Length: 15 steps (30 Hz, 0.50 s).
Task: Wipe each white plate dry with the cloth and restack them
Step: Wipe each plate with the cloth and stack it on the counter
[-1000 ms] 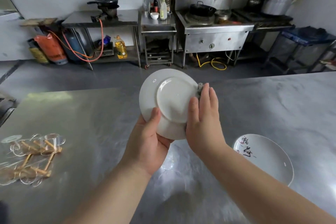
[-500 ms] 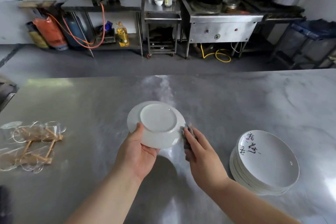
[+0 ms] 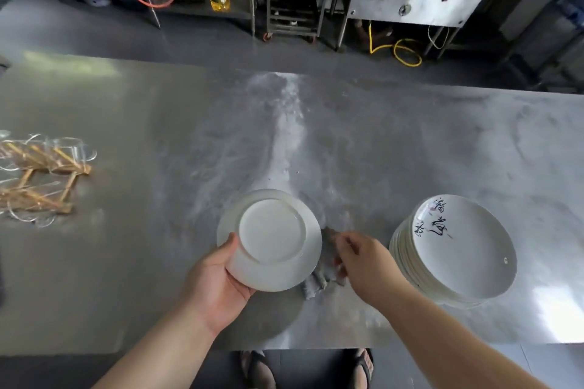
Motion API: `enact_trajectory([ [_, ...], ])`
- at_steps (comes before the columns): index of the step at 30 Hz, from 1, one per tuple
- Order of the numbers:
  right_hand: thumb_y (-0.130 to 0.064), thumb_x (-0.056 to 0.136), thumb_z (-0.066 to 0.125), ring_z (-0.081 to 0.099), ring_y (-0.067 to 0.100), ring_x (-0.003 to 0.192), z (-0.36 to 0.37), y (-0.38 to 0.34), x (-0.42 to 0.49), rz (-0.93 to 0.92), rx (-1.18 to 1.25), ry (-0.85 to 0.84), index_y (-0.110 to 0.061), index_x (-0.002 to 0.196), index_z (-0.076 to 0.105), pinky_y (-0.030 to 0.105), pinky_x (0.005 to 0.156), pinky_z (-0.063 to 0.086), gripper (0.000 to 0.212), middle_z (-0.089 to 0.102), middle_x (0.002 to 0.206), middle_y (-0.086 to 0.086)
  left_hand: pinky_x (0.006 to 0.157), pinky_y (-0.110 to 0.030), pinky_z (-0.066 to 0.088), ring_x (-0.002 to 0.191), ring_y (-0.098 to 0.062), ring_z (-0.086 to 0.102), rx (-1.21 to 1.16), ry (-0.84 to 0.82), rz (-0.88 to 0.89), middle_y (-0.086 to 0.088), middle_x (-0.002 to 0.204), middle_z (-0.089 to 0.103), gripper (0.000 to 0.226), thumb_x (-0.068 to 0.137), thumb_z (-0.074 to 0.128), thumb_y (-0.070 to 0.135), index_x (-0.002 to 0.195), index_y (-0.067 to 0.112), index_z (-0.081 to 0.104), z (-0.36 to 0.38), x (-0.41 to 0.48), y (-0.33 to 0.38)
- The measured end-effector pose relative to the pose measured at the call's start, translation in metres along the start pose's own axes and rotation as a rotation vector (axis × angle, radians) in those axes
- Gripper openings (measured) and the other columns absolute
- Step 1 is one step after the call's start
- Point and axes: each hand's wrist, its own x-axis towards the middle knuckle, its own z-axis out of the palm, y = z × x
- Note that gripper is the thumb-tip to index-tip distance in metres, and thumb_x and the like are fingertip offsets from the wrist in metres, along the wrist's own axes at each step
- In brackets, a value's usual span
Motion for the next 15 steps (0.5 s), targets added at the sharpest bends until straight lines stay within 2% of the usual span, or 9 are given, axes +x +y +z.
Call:
enact_trajectory([
  [2, -0.031, 0.103, 0.050, 0.046, 0.005, 0.040, -0.014, 0.001, -0.003, 0.016, 0.056, -0.014, -0.024, 0.065, 0.060, 0.012, 0.041, 0.033, 0.040, 0.063, 0.054, -0.006, 0.080, -0.044, 0.066, 0.113, -0.029, 0.075, 0.029, -0.041, -0.018, -0.012, 0.133, 0.073, 0.046, 0.096, 0.059, 0.034, 0.137, 0.013, 0.067, 0.015, 0.002, -0.014],
  [4, -0.035, 0.102, 0.055, 0.041, 0.004, 0.037, -0.035, 0.005, -0.003, 0.022, 0.095, 0.021, -0.026, 0.060, 0.060, 0.013, 0.039, 0.030, 0.043, 0.057, 0.048, -0.007, 0.088, -0.048, 0.064, 0.120, -0.030, 0.072, 0.047, -0.083, -0.012, -0.013, 0.136, 0.071, 0.051, 0.094, 0.061, 0.034, 0.140, 0.012, 0.066, 0.034, 0.003, -0.026],
  [6, -0.038, 0.101, 0.058, 0.042, 0.005, 0.038, -0.058, 0.010, -0.002, 0.030, 0.153, 0.053, -0.025, 0.061, 0.061, 0.015, 0.040, 0.032, 0.043, 0.058, 0.049, -0.008, 0.089, -0.048, 0.064, 0.123, -0.031, 0.070, 0.070, -0.121, 0.013, -0.014, 0.139, 0.070, 0.051, 0.096, 0.061, 0.034, 0.142, 0.012, 0.064, 0.053, 0.005, -0.035],
  [8, -0.040, 0.102, 0.059, 0.044, 0.009, 0.041, -0.090, 0.019, -0.005, 0.042, 0.232, 0.029, -0.025, 0.067, 0.065, 0.023, 0.049, 0.039, 0.039, 0.058, 0.051, -0.008, 0.083, -0.044, 0.064, 0.120, -0.030, 0.072, 0.113, -0.148, 0.040, -0.014, 0.138, 0.070, 0.048, 0.096, 0.063, 0.035, 0.139, 0.013, 0.068, 0.078, 0.007, -0.044],
  [11, -0.041, 0.104, 0.059, 0.039, 0.014, 0.045, -0.142, 0.040, -0.009, 0.070, 0.366, -0.017, -0.026, 0.068, 0.067, 0.028, 0.054, 0.037, 0.039, 0.054, 0.054, -0.005, 0.079, -0.040, 0.064, 0.115, -0.028, 0.074, 0.245, -0.207, 0.085, -0.015, 0.135, 0.072, 0.045, 0.096, 0.067, 0.039, 0.132, 0.014, 0.074, 0.124, 0.010, -0.059],
  [13, -0.037, 0.104, 0.060, 0.034, 0.017, 0.047, -0.176, 0.056, -0.010, 0.105, 0.479, -0.012, -0.026, 0.067, 0.067, 0.028, 0.051, 0.033, 0.040, 0.049, 0.056, 0.002, 0.086, -0.043, 0.063, 0.119, -0.027, 0.072, 0.371, -0.228, 0.148, -0.014, 0.136, 0.071, 0.050, 0.091, 0.073, 0.043, 0.135, 0.019, 0.071, 0.154, 0.013, -0.073],
  [15, -0.030, 0.105, 0.061, 0.029, 0.018, 0.050, -0.207, 0.076, -0.010, 0.121, 0.630, -0.023, -0.022, 0.077, 0.070, 0.027, 0.048, 0.028, 0.030, 0.044, 0.060, 0.006, 0.099, -0.051, 0.058, 0.125, -0.029, 0.068, 0.475, -0.290, 0.206, -0.013, 0.138, 0.069, 0.046, 0.093, 0.069, 0.040, 0.136, 0.022, 0.069, 0.184, 0.017, -0.088],
])
